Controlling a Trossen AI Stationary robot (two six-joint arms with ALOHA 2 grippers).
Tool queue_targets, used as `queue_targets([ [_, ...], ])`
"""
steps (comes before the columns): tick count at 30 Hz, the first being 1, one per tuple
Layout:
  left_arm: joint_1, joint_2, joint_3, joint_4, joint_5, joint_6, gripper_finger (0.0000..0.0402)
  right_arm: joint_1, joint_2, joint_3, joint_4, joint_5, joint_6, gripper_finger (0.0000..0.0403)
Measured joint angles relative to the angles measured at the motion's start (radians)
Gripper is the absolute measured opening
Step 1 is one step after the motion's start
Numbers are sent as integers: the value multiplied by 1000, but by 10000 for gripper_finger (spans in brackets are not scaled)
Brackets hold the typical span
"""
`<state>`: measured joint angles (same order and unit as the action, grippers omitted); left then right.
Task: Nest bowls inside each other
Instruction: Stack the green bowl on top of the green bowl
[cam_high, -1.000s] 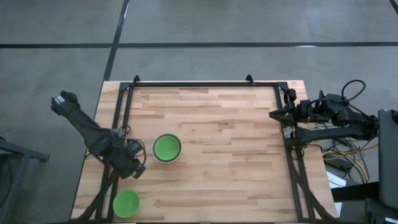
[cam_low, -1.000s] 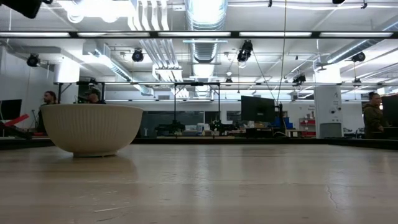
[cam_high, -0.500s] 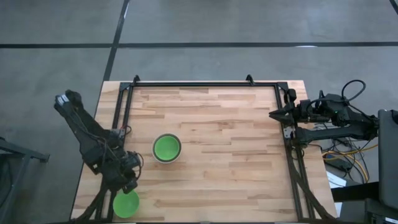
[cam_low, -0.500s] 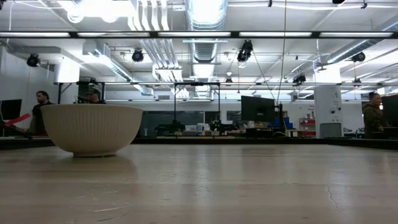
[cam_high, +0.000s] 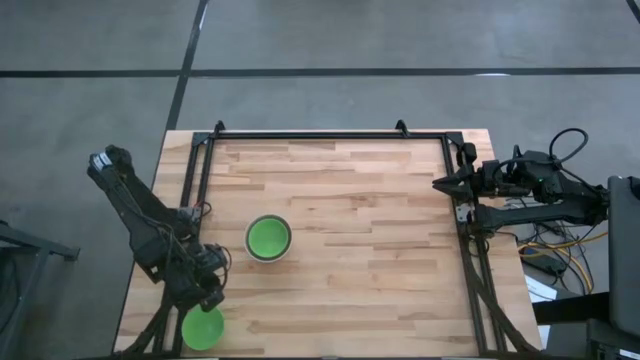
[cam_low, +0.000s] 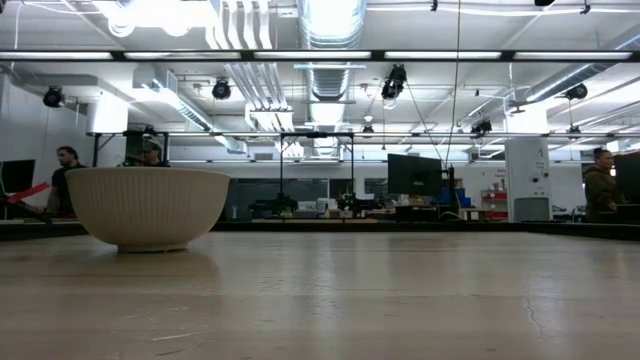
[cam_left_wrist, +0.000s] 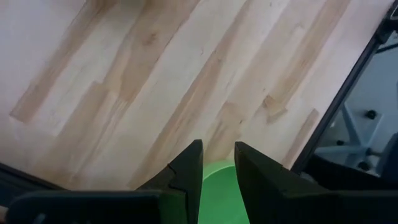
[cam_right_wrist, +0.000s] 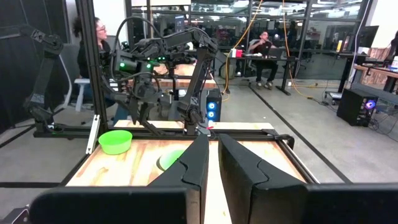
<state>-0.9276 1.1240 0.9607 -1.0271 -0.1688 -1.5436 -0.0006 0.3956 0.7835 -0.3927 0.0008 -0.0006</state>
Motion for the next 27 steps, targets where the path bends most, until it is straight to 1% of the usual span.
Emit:
queue_targets([
  [3, 0, 0, 0, -13, 13, 39, 97, 0, 0, 0, 0, 0, 0, 34],
  [6, -14, 0, 0, -13, 49, 60, 97, 0, 0, 0, 0, 0, 0, 34],
  [13, -107, 0, -2, -27, 64, 139, 97, 0, 0, 0, 0, 0, 0, 34],
  [17, -143, 0, -24, 20, 59, 188, 97, 0, 0, 0, 0, 0, 0, 34],
  [21, -167, 0, -39, 46, 60, 185, 97, 0, 0, 0, 0, 0, 0, 34],
  [27, -232, 0, -46, 101, 58, 203, 97, 0, 0, 0, 0, 0, 0, 34],
])
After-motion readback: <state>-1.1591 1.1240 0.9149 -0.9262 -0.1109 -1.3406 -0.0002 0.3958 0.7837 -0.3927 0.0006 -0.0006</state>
